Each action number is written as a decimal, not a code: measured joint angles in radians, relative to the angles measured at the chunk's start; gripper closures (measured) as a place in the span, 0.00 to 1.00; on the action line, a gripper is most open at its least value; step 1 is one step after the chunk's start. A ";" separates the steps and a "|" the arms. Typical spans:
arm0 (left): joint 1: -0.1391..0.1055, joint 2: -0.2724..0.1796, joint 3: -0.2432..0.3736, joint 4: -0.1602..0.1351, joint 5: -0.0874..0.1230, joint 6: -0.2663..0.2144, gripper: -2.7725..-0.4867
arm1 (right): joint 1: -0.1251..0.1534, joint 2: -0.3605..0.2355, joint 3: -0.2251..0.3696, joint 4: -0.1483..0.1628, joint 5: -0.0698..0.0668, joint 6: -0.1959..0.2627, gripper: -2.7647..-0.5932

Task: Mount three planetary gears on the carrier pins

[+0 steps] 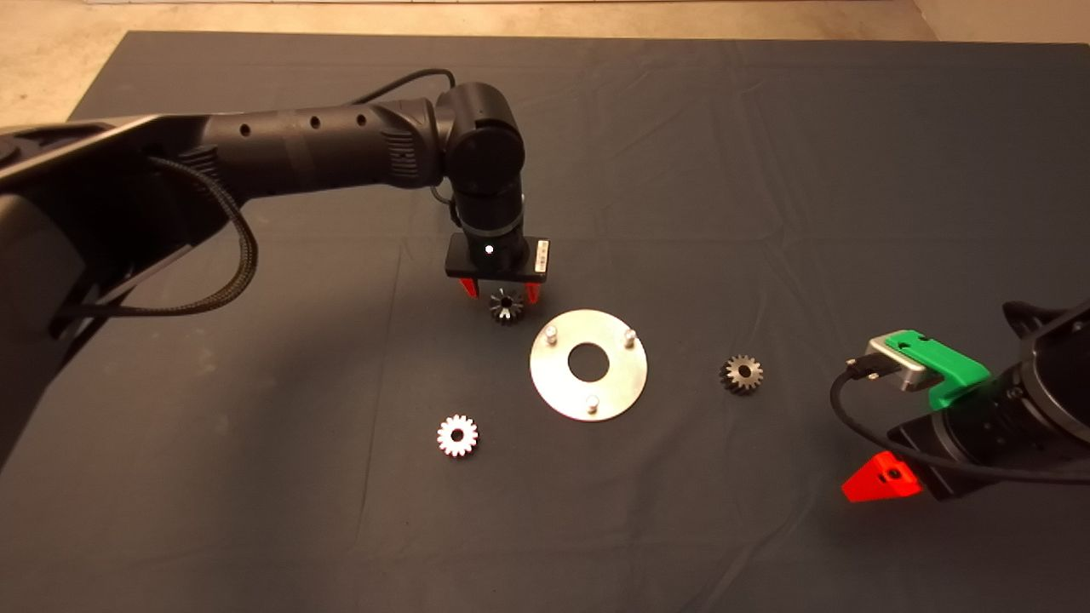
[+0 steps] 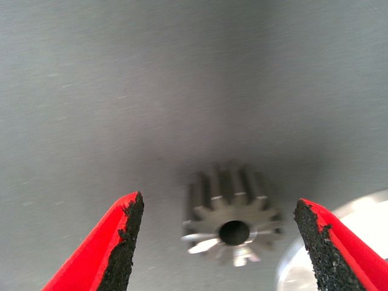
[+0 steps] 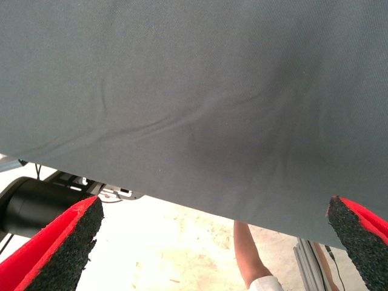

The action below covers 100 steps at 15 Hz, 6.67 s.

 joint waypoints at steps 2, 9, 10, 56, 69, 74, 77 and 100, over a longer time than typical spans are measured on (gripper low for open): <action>0.000 0.000 0.000 0.000 0.002 0.000 0.44 | 0.000 0.000 0.000 0.000 0.000 0.000 0.00; 0.011 0.003 -0.009 -0.001 0.002 0.016 0.44 | 0.000 0.000 0.002 0.000 0.000 0.000 0.00; 0.011 0.003 -0.019 0.000 0.000 0.029 0.44 | 0.000 0.000 0.002 0.000 0.000 0.000 0.00; 0.037 0.011 -0.013 0.002 0.000 0.079 0.49 | 0.000 -0.001 0.007 0.000 0.000 0.001 0.00; 0.037 0.011 -0.021 0.001 -0.011 0.092 0.49 | 0.000 -0.001 0.007 0.000 0.000 0.003 0.00; 0.037 0.011 -0.021 0.003 -0.011 0.112 0.49 | 0.000 -0.001 0.007 0.000 0.000 0.003 0.00; 0.037 0.011 -0.021 0.003 -0.011 0.112 0.49 | 0.000 -0.001 0.007 0.000 0.000 0.003 0.00; 0.033 0.019 -0.054 -0.010 -0.014 0.142 0.51 | 0.029 -0.001 0.008 0.003 0.000 0.003 0.00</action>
